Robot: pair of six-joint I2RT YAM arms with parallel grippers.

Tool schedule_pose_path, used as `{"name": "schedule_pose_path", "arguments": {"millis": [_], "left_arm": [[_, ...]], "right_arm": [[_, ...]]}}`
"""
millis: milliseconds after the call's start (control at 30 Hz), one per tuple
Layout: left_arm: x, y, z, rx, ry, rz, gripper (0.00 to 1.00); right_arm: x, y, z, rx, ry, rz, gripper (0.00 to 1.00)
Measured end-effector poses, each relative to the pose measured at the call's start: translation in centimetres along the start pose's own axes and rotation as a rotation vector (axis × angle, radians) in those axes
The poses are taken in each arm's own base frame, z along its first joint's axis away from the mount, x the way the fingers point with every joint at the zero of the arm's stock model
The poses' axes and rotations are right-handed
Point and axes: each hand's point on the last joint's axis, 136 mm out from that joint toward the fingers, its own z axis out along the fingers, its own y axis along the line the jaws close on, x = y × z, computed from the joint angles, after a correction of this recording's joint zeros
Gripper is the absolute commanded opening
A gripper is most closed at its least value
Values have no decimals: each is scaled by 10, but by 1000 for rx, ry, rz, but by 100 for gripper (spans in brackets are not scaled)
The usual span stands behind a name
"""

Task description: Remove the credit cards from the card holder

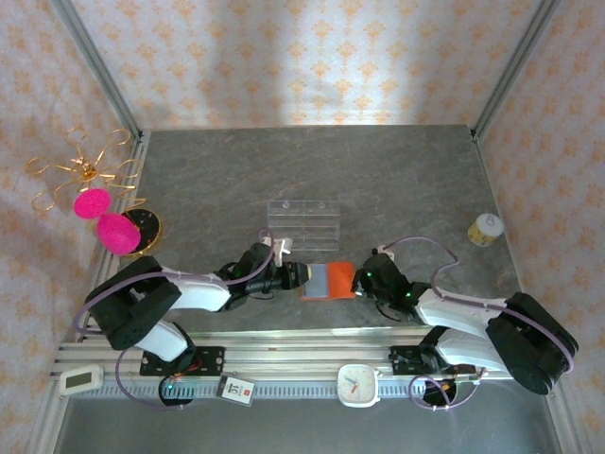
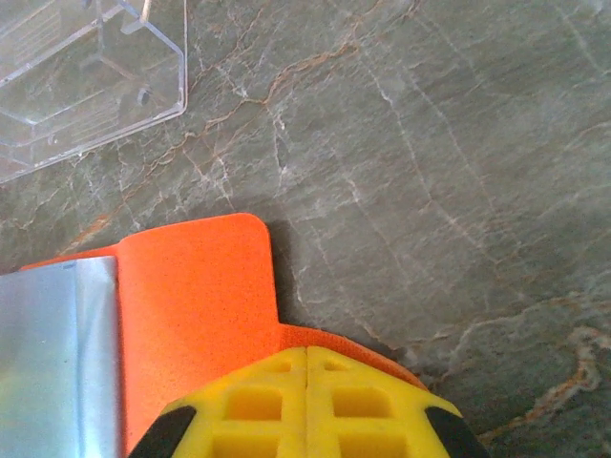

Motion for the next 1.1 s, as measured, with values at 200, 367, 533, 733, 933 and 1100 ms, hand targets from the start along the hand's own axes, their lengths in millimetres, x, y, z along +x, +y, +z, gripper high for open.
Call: {"name": "schedule_pose_path", "arguments": {"millis": [200, 367, 533, 733, 933, 1100], "left_arm": [[-19, 0, -13, -28, -99, 18, 40], [-17, 7, -11, -53, -96, 23, 37], [-15, 10, -10, -64, -86, 24, 37], [-8, 7, -8, -58, -68, 39, 34], [-6, 7, -7, -59, -61, 41, 30], [-5, 8, -7, -59, -56, 40, 30]], "right_arm": [[-2, 0, 2, 20, 2, -44, 0], [-6, 4, 7, 33, 6, -80, 12], [-9, 15, 4, 26, 1, -143, 33], [-15, 27, 0, 15, -18, -200, 39], [-9, 58, -2, -57, -4, -318, 36], [-1, 85, 6, -78, 22, -415, 38]]}}
